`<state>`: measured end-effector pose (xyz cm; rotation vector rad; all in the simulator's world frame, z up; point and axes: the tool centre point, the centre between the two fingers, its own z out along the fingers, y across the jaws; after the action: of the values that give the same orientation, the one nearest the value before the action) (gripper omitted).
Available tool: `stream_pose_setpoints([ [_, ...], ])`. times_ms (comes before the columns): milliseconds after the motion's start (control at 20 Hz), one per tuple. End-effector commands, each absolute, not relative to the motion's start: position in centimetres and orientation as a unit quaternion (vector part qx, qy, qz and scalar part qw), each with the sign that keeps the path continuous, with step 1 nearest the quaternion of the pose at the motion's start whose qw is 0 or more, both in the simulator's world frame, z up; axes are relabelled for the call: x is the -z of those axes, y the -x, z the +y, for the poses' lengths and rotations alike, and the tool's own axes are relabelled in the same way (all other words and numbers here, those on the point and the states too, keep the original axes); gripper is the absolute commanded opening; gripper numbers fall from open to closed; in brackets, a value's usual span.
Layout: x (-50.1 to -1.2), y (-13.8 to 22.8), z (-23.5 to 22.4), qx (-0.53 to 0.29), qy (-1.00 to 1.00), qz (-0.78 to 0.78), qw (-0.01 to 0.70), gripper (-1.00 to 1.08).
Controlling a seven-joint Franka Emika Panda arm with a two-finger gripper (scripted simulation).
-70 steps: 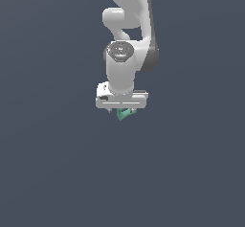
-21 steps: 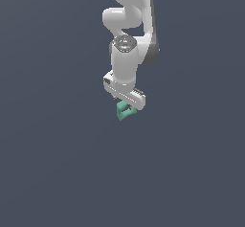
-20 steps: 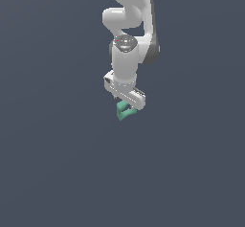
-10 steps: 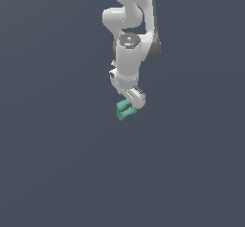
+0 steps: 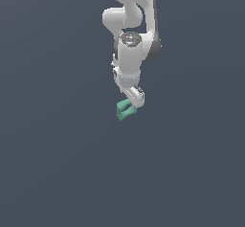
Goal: Pick up the object and move it to a goal position.
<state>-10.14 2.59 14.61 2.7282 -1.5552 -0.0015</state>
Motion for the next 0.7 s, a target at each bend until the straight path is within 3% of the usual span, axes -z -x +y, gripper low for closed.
stream_pose_setpoints([
  [0,-14.6,10.3,2.7,0.000,-0.865,-0.502,0.000,1.00],
  [650,-12.3,10.4,2.6,0.000,-0.864,-0.504,0.000,1.00],
])
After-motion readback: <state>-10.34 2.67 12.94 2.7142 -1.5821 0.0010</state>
